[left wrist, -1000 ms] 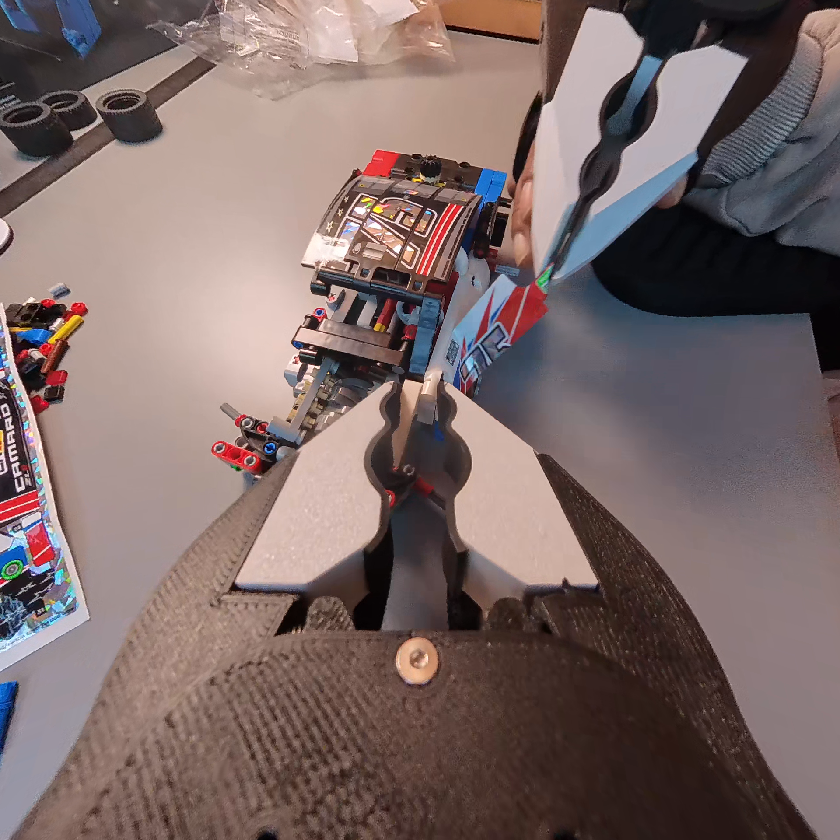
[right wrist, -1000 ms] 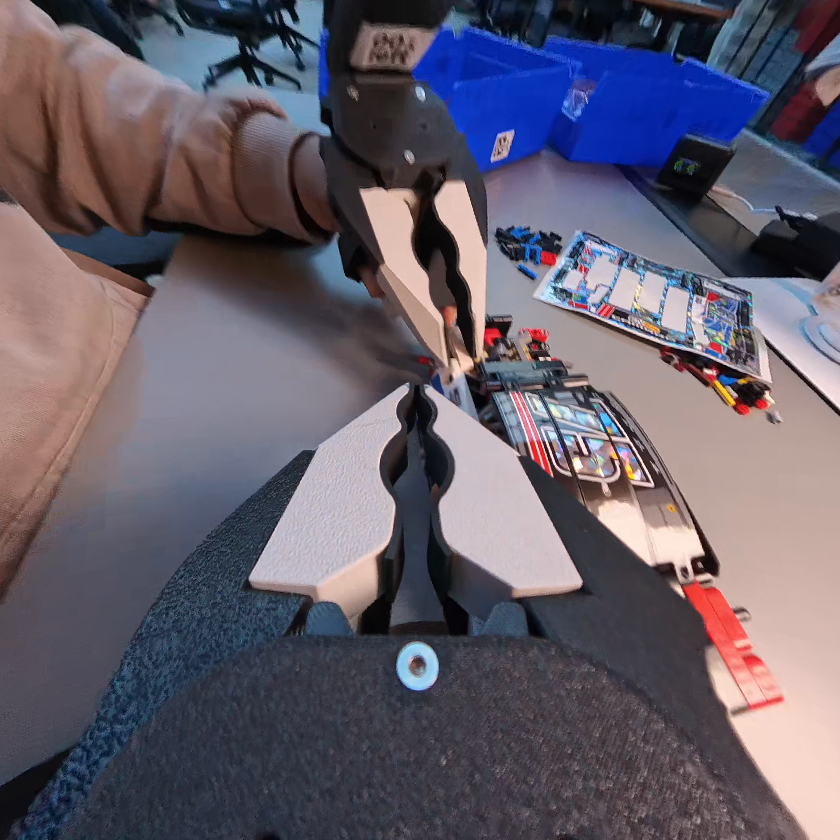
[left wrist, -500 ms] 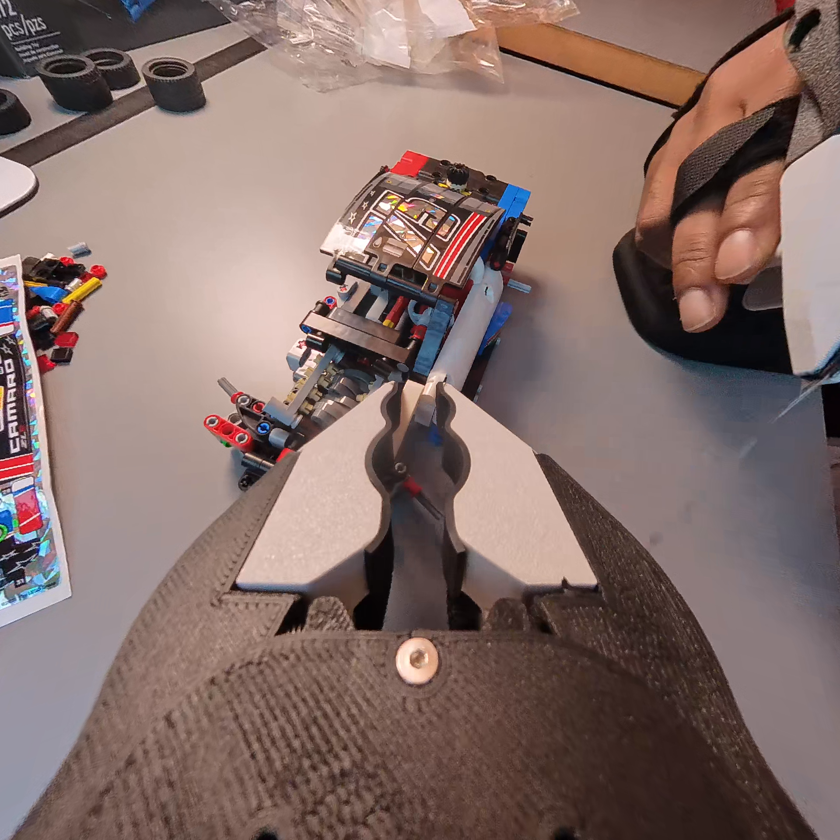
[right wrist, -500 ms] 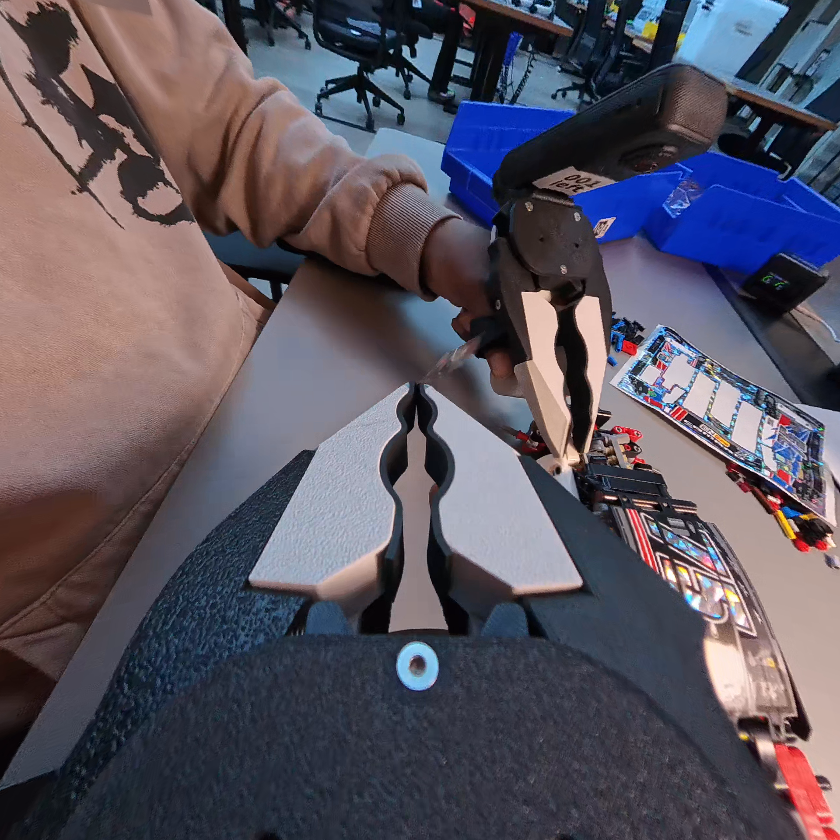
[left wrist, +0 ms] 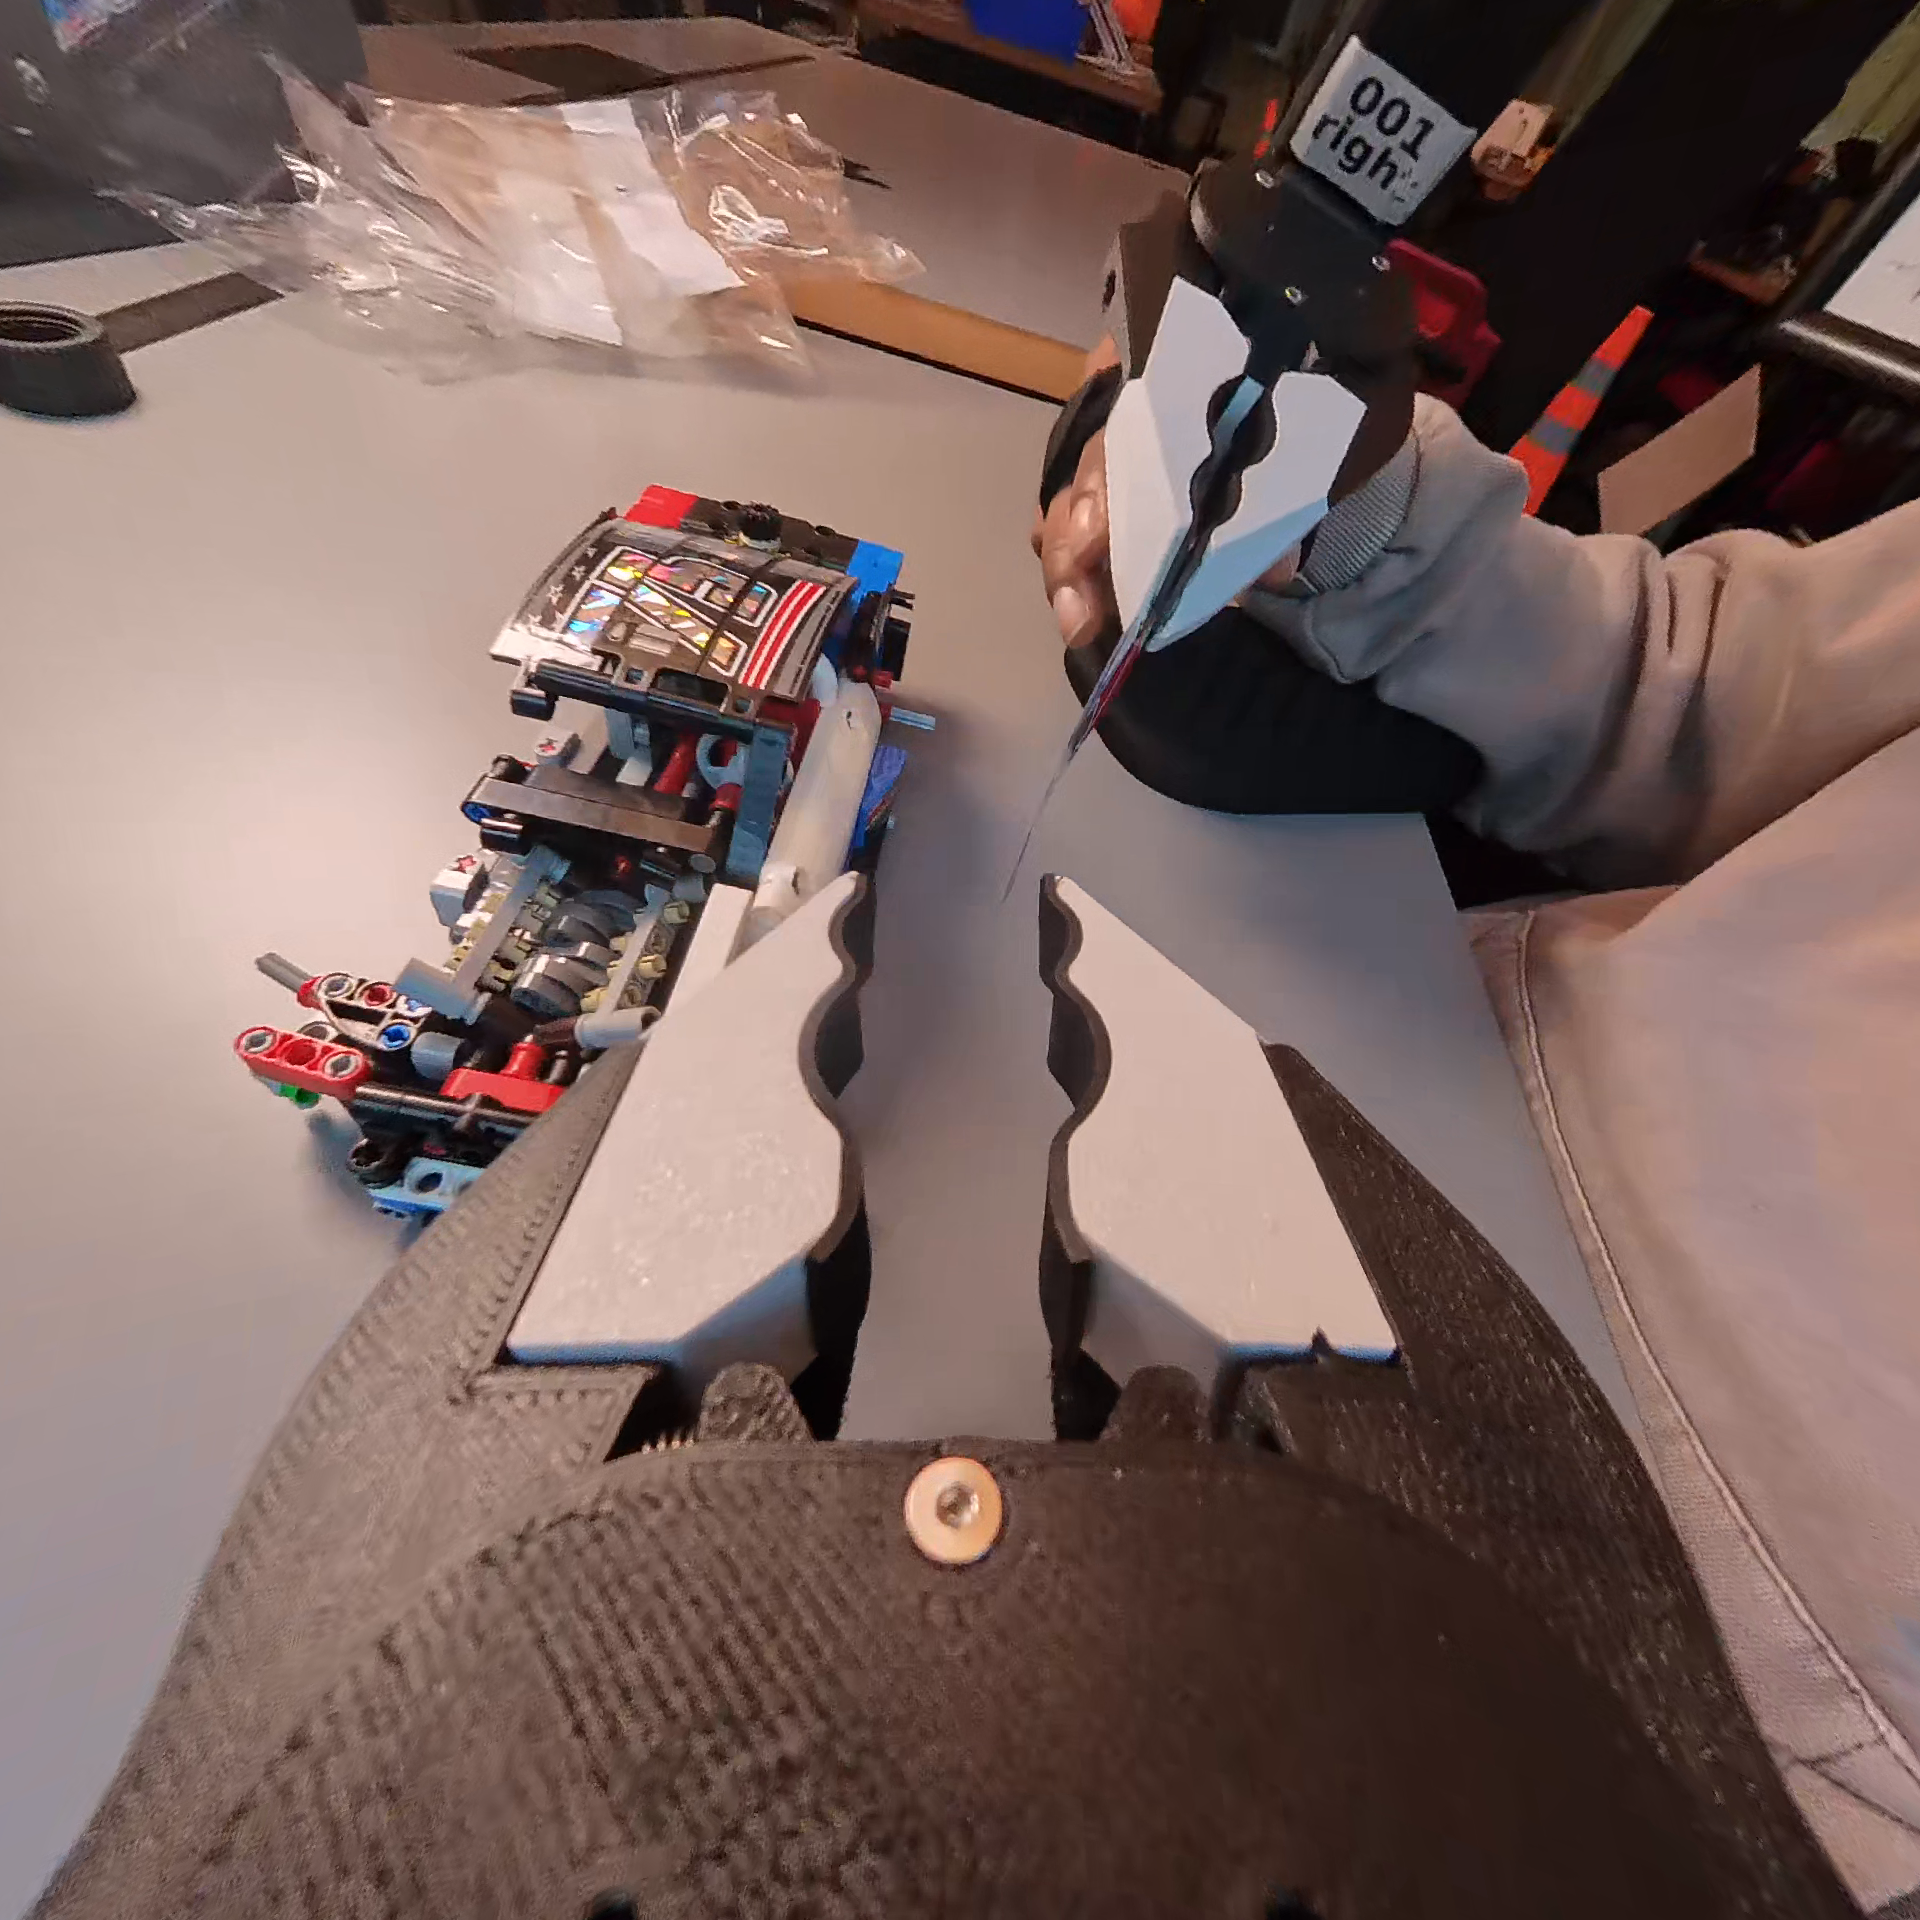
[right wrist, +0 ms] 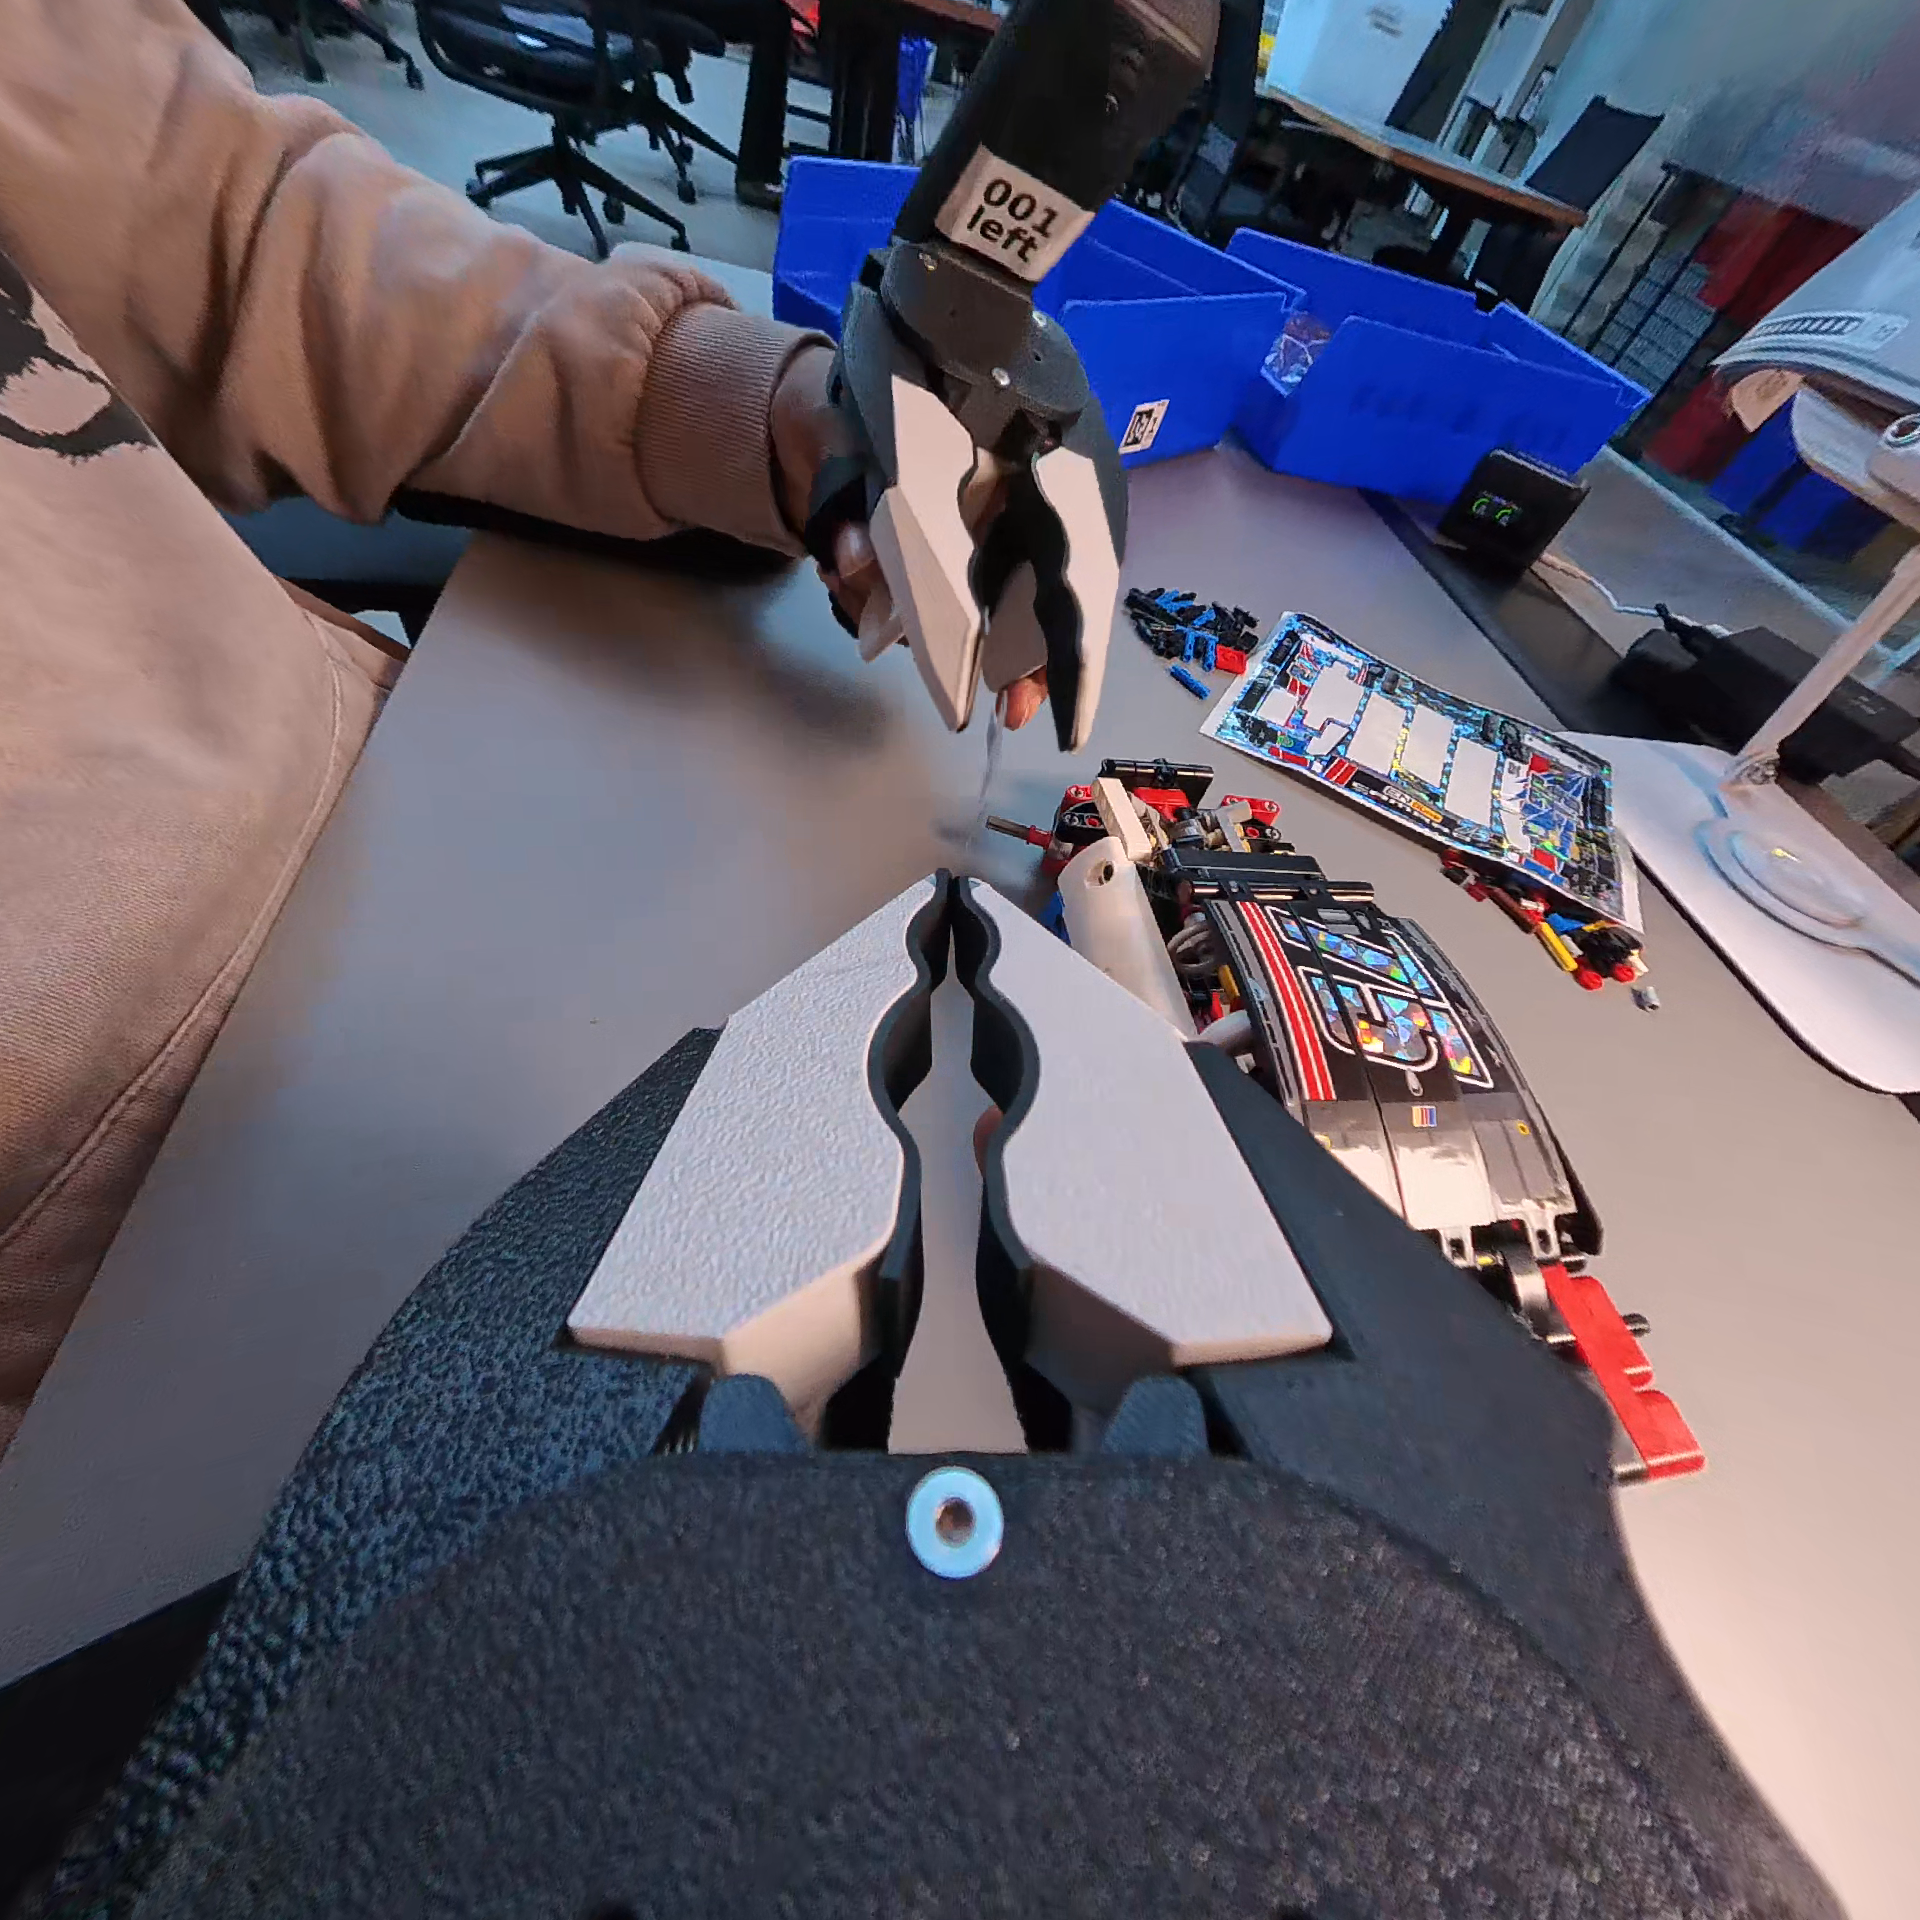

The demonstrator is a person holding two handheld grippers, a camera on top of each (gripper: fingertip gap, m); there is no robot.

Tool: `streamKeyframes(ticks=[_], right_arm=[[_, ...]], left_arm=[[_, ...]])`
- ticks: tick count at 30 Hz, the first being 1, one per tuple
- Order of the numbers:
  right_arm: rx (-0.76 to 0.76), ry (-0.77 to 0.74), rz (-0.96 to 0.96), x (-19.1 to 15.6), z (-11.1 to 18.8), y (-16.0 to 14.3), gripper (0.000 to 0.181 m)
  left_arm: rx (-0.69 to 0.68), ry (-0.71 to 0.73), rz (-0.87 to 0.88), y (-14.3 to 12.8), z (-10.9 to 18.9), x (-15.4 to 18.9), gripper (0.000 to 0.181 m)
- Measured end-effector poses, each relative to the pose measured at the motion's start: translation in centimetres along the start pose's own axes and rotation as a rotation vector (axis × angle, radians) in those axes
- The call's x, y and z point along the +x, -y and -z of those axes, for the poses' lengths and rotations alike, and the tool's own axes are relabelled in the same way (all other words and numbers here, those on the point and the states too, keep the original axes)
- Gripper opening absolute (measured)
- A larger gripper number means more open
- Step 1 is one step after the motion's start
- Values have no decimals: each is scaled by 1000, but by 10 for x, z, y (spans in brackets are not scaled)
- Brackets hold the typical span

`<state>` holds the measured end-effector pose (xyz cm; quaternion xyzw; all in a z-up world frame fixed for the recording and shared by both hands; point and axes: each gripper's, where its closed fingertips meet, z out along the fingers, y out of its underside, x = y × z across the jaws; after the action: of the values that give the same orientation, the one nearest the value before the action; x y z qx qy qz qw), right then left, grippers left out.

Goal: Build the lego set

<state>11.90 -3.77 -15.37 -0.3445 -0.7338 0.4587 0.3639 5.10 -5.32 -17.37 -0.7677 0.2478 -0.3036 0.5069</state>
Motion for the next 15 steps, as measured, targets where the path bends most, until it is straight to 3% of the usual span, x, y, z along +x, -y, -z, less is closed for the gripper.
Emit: streamKeyframes(ticks=[10, 15], right_arm=[[-28, -10, -14, -1, 3, -11, 0], [-37, -12, -25, -1, 3, -16, 0]], left_arm=[[-24, -36, -58, -6, -8, 14, 1], [-28, -13, -58, -6, -9, 11, 0]])
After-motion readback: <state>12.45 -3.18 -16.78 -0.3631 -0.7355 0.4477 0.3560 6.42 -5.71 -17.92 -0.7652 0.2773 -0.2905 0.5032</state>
